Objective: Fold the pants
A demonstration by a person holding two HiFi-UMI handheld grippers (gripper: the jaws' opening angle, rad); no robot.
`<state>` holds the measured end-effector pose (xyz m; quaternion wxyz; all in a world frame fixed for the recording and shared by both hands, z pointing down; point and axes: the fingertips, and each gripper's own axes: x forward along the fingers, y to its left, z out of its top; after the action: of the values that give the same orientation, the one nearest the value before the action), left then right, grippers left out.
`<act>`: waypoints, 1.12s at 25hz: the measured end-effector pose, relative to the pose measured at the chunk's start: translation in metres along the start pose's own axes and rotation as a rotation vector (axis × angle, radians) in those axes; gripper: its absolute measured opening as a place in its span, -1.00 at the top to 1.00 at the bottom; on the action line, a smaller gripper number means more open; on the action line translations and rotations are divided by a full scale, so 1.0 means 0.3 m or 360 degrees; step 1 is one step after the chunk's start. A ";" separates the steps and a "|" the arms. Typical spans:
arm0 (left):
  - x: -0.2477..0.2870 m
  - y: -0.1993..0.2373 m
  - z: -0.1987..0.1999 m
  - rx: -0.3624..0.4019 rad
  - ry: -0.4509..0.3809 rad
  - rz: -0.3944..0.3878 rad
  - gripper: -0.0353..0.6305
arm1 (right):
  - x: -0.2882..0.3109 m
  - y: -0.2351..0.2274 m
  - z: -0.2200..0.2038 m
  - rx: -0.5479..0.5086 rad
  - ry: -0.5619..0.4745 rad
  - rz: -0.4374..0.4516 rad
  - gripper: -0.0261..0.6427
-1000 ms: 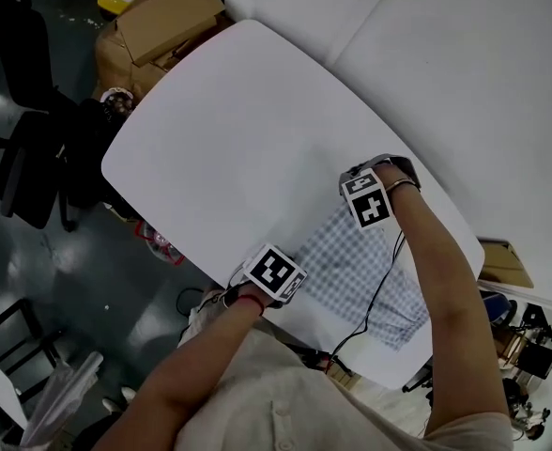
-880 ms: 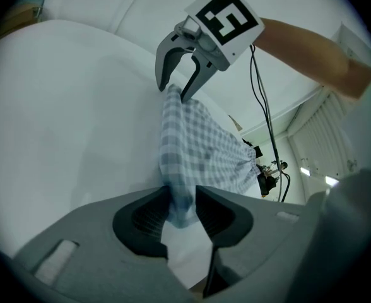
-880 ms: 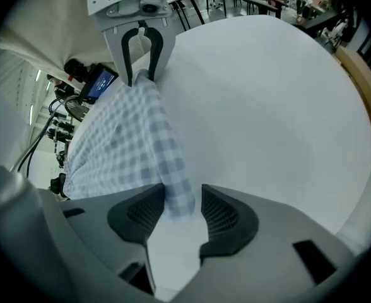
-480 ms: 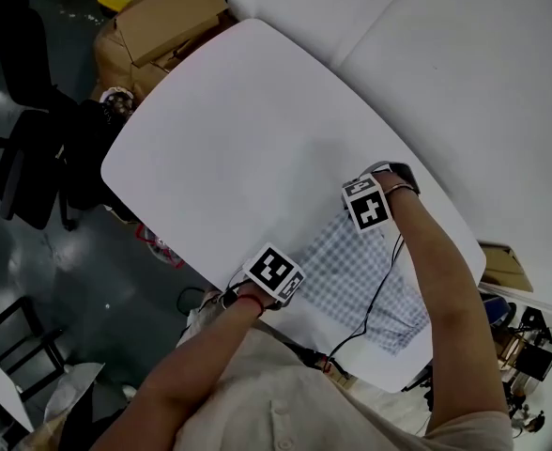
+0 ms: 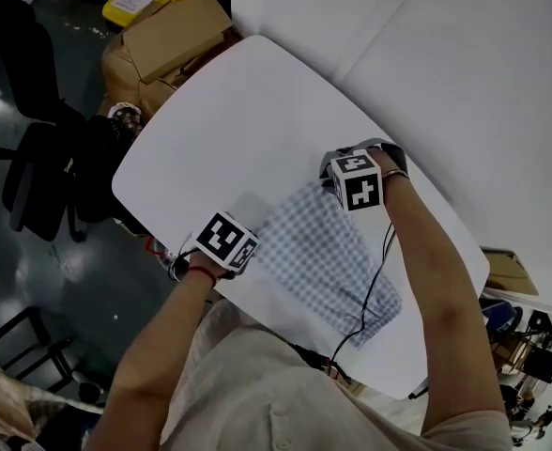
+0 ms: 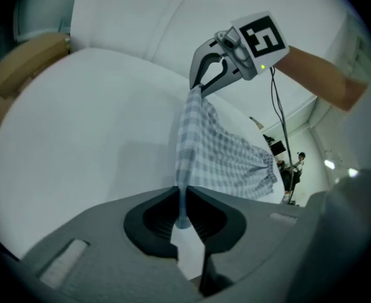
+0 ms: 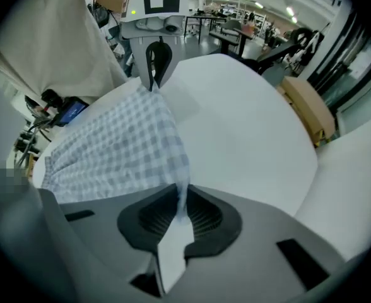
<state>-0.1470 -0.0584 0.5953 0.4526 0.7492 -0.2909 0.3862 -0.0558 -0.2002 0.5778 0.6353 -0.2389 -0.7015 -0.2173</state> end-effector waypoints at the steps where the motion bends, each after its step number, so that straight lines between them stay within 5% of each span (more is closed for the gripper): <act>1: -0.046 0.057 0.029 0.0048 0.0004 0.0085 0.76 | -0.026 -0.053 0.013 0.0014 -0.0023 -0.0093 0.76; 5: -0.248 0.238 0.176 0.0245 -0.0022 0.0428 0.76 | -0.161 -0.250 0.057 0.0090 -0.0120 -0.0459 0.76; 8: -0.396 0.277 0.269 0.0340 -0.0065 0.0557 0.76 | -0.269 -0.335 0.074 0.0152 -0.0183 -0.0627 0.76; 14: -0.498 0.145 0.290 0.0461 -0.0096 0.0515 0.76 | -0.391 -0.291 0.076 0.0182 -0.0277 -0.0746 0.76; 21: -0.435 -0.161 0.178 0.0622 -0.0087 0.0376 0.76 | -0.440 0.004 0.030 0.0165 -0.0347 -0.0837 0.76; 28: -0.302 -0.353 0.065 0.0681 0.0015 0.0352 0.76 | -0.383 0.280 -0.013 0.0086 -0.0273 -0.0766 0.76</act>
<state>-0.1060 -0.0236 0.4653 0.2398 0.7899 -0.2807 0.4897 0.0077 -0.1429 0.4640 0.5096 -0.0654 -0.7951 -0.3223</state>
